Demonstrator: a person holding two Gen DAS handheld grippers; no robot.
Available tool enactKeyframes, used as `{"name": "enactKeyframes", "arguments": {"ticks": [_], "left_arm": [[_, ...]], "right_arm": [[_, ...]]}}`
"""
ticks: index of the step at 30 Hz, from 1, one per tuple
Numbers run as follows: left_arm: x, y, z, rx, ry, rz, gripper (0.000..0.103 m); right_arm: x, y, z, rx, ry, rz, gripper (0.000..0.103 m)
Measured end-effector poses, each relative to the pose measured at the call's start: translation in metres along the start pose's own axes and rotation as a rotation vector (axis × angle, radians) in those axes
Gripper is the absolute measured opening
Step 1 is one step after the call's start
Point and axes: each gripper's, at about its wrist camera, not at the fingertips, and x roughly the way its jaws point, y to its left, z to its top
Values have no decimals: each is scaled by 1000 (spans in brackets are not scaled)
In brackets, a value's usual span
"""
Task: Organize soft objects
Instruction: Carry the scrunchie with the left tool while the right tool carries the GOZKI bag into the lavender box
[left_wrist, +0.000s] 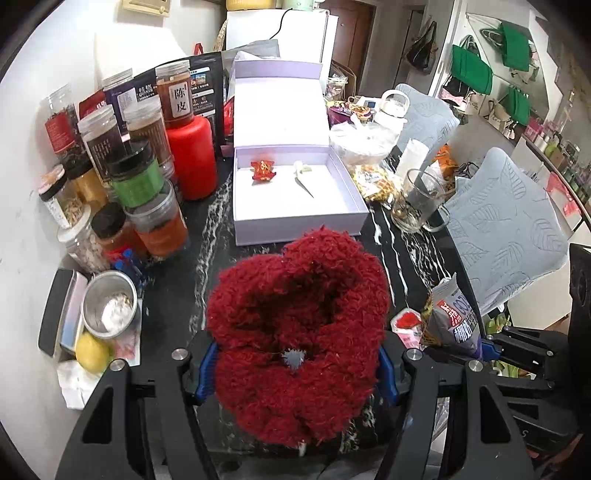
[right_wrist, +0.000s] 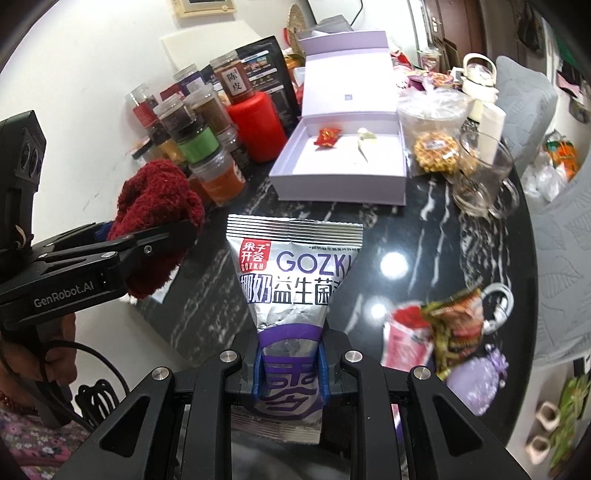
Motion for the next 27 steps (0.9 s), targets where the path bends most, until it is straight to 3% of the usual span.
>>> {"name": "enactKeyframes", "arguments": {"ticks": [15,27], "left_arm": [[15,39,57,49,-38,-37,66],[40,48,96,94,-39,-87,66]], "right_arm": [[29,18,61,40,-64,-28,22],[46,12,100,57,-97,-61,22]]}}
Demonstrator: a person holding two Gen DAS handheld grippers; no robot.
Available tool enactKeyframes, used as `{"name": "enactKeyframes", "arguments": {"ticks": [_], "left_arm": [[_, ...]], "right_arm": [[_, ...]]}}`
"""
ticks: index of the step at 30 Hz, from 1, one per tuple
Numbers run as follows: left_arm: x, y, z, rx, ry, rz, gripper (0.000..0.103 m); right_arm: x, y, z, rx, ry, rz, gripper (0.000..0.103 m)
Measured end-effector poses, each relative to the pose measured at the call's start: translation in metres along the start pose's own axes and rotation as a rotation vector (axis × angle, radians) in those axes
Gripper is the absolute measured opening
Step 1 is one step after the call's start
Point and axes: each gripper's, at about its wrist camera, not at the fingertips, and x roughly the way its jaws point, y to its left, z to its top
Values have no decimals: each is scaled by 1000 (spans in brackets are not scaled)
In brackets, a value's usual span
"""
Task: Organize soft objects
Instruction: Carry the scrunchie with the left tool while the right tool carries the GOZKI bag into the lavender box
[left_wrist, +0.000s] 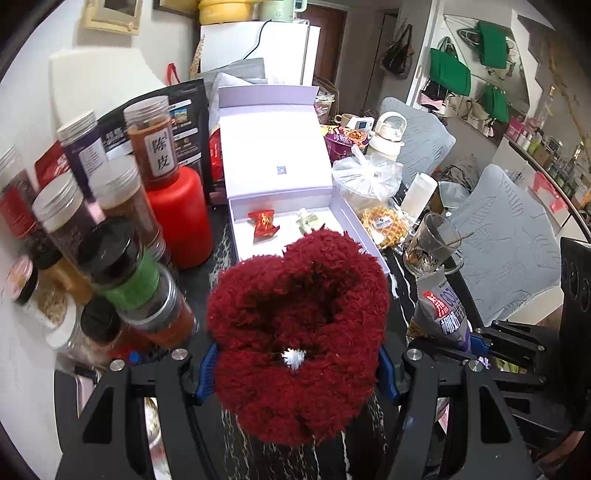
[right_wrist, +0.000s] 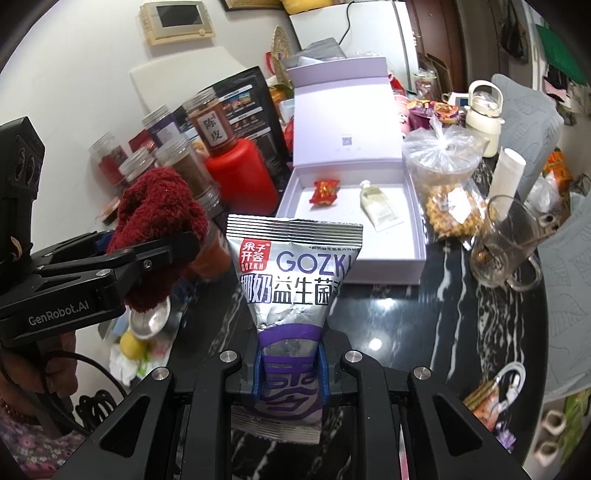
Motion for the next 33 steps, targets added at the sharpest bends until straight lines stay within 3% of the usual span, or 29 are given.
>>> {"name": "enactKeyframes", "arguments": {"ticks": [12,33], "left_arm": [[38,11,44,25,-9,-29,66],[127,48,96,-28,29,-16,66]], "right_arm": [[26,-17,46,-4,-13,-42,22],[90,-52,120,6,-38,-105,22]]}}
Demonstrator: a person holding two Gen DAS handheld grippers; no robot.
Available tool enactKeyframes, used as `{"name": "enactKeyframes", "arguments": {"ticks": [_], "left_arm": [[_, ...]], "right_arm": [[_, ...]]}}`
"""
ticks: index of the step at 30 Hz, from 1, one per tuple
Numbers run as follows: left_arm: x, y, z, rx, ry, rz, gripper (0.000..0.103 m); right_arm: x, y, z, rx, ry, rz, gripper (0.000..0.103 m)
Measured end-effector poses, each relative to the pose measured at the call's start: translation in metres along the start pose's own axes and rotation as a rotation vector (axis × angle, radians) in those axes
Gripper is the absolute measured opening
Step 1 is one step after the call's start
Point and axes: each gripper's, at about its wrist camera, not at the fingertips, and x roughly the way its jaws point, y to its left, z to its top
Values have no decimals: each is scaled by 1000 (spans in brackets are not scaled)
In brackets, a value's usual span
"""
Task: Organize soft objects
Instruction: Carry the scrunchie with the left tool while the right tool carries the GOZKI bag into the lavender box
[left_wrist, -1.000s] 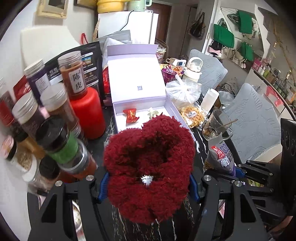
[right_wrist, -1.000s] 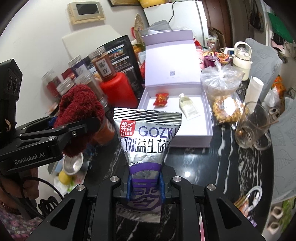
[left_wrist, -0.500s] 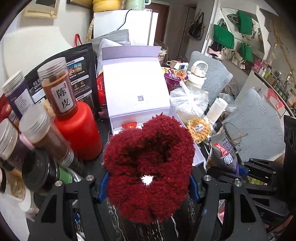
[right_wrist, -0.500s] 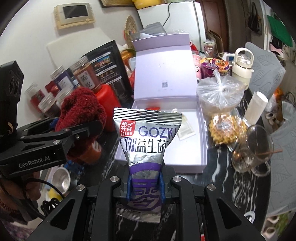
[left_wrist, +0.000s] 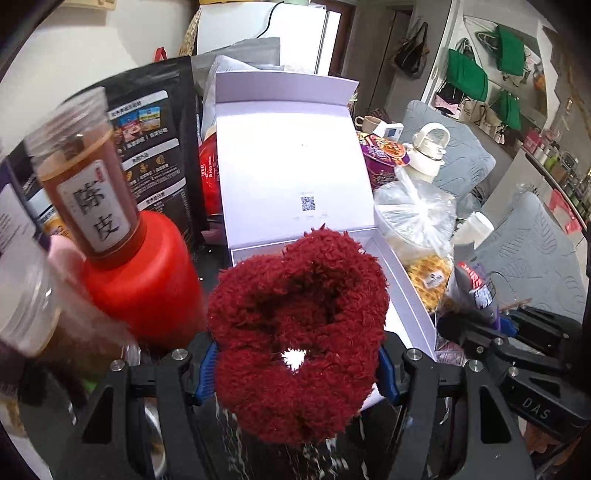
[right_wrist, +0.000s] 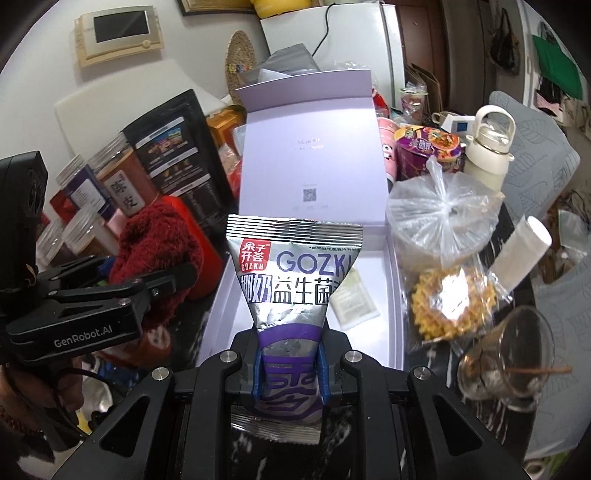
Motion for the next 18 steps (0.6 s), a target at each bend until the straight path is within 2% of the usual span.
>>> {"name": "enactKeyframes", "arguments": {"ticks": [10,18], "left_arm": [[48,6,8,-29,27,8,66],[79,4,16,-5,42,20,66]], "right_arm": [[45,-16,19,-25,18,-46,22],[76,-29,25,-22,45,-66,22]]}}
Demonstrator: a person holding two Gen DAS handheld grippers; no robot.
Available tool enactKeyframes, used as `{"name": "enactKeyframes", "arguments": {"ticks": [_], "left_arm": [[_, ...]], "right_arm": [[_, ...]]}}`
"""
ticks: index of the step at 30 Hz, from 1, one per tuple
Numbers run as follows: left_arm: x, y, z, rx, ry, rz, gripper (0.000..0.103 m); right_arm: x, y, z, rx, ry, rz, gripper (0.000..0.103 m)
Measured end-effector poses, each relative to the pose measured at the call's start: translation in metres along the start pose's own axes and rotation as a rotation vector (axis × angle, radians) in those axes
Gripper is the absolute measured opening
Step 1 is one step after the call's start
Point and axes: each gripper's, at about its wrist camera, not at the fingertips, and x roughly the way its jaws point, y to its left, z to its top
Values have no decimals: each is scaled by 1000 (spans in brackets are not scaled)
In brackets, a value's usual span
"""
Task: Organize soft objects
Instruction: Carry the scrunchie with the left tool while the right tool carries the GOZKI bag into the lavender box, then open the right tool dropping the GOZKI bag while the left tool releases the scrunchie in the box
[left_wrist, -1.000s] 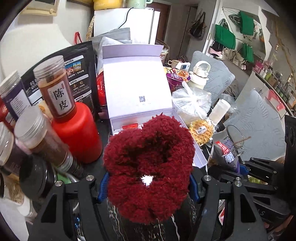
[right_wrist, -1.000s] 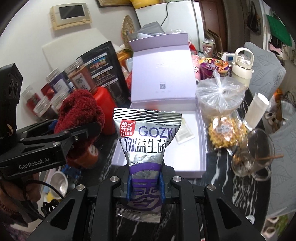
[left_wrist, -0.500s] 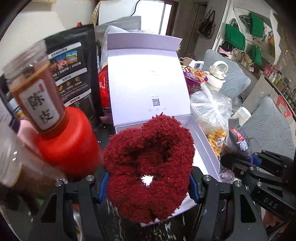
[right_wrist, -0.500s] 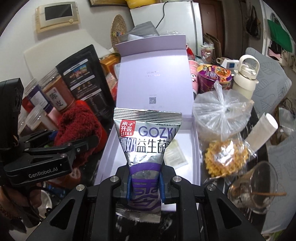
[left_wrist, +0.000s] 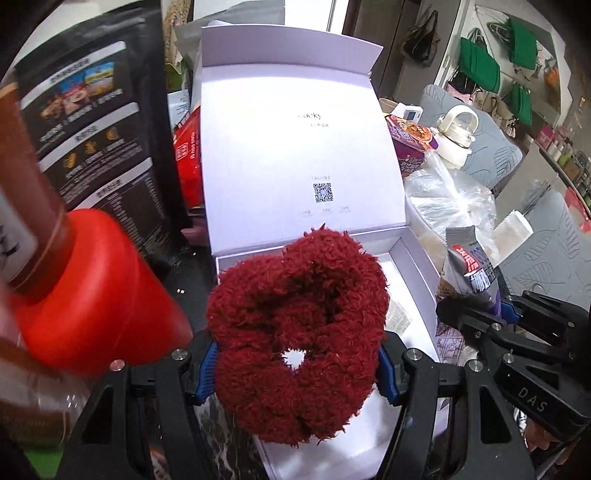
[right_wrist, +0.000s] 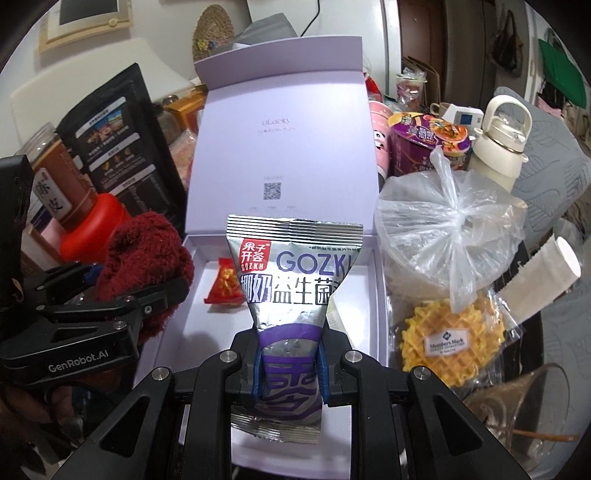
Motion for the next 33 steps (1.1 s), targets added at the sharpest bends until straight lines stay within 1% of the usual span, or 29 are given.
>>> {"name": "enactKeyframes", "arguments": {"ticks": [12,18,22,24,27,31,33], "left_arm": [[44,3,9,12,33,32,66],[57,6,10,12,48,38,66],[69,6,10,11,73,59,66],[73,6,11,17,77,59,68],[76,7,12,28,78,50,69],[79,5,14,43,86,56,70],[81,3,15,51,89,64,73]], "right_arm": [[44,-11,2,-2,46,-24,22],[59,-13,5,-5,64,-27,22],[67,-11,5,-18,74,-33,23],[72,-11,6,-11,81,-27,23],[77,-12,7,-2,85,-25,23],[81,-12,10,-8,94,-40,23],[80,-11,10,-13,95,-47,28]]}}
